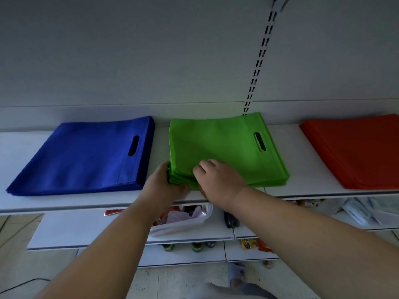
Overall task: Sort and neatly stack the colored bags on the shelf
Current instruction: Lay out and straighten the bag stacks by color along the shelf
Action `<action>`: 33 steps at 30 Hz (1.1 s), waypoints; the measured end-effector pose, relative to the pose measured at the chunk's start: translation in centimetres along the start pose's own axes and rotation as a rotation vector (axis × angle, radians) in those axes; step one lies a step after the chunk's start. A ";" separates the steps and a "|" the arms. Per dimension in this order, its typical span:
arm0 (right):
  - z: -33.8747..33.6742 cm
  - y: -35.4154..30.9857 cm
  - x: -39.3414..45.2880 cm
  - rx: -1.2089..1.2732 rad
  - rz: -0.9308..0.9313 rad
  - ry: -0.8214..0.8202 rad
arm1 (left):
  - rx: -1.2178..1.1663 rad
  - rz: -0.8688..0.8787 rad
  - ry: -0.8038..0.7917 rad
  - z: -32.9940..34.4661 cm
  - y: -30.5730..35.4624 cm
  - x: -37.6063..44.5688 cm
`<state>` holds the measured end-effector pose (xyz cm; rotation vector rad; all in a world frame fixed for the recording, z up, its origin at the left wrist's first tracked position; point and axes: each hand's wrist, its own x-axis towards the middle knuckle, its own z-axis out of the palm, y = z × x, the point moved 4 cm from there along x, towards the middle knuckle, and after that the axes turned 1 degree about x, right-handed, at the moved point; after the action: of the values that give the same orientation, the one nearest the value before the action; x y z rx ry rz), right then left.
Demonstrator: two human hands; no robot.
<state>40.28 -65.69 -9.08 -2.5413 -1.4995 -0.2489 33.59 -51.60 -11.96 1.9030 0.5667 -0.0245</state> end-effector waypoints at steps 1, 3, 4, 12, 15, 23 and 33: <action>0.1 0.1 -0.1 0.015 0.001 -0.004 | -0.002 -0.003 -0.002 0.0 0.0 0.0; 0.4 0.2 -0.3 0.031 0.003 -0.021 | -0.018 -0.008 -0.013 -0.1 -0.1 0.0; 0.4 0.2 -0.4 0.041 0.005 -0.023 | -0.025 -0.008 -0.017 -0.1 -0.1 0.0; 0.0 0.4 0.0 0.064 0.014 -0.015 | 0.065 0.014 -0.023 -0.1 0.3 0.0; 0.0 -0.3 -0.1 -0.021 -0.016 -0.061 | 0.064 -0.011 0.000 -0.1 0.5 -0.2; 0.0 -0.9 0.0 -0.002 0.006 -0.029 | -0.046 -0.090 0.023 -0.2 0.7 -0.6; 1.2 0.2 -1.4 -0.063 0.137 0.037 | -0.588 -0.242 -0.092 -0.1 1.8 -0.4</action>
<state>39.80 -66.69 -10.56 -2.6597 -1.3172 -0.3262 33.91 -52.19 -10.18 1.2513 0.6548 -0.0914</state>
